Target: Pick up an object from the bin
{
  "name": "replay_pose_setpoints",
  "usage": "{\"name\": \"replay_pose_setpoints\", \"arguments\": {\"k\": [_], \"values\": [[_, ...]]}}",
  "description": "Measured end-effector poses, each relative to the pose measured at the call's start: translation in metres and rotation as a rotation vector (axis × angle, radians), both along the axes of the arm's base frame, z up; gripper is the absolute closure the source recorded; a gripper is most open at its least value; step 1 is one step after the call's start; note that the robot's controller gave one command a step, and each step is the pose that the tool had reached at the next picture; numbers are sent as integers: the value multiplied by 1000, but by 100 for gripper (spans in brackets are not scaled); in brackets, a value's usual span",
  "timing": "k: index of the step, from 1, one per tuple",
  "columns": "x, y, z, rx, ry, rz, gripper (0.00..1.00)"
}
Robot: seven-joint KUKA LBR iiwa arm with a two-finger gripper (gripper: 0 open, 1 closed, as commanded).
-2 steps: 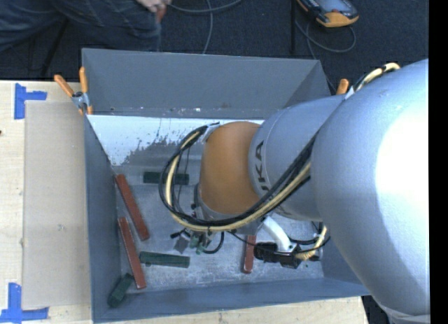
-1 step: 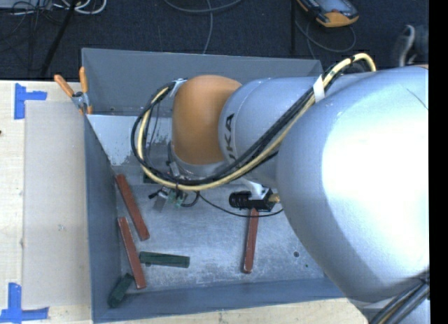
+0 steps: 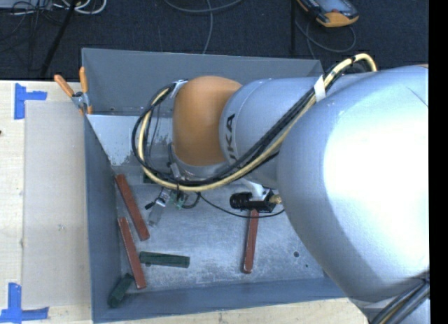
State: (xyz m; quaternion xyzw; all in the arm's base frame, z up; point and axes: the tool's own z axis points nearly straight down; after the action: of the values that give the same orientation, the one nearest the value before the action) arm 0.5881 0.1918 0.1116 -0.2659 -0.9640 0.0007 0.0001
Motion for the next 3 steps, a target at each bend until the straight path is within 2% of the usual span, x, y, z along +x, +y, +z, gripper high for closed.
{"name": "replay_pose_setpoints", "arguments": {"k": [1, 2, 3], "values": [[-20, 45, -43, -1, 5, -145, 0], [-19, 46, -41, 2, 0, -144, 100], [-15, 12, 36, 2, -7, -115, 100]]}}
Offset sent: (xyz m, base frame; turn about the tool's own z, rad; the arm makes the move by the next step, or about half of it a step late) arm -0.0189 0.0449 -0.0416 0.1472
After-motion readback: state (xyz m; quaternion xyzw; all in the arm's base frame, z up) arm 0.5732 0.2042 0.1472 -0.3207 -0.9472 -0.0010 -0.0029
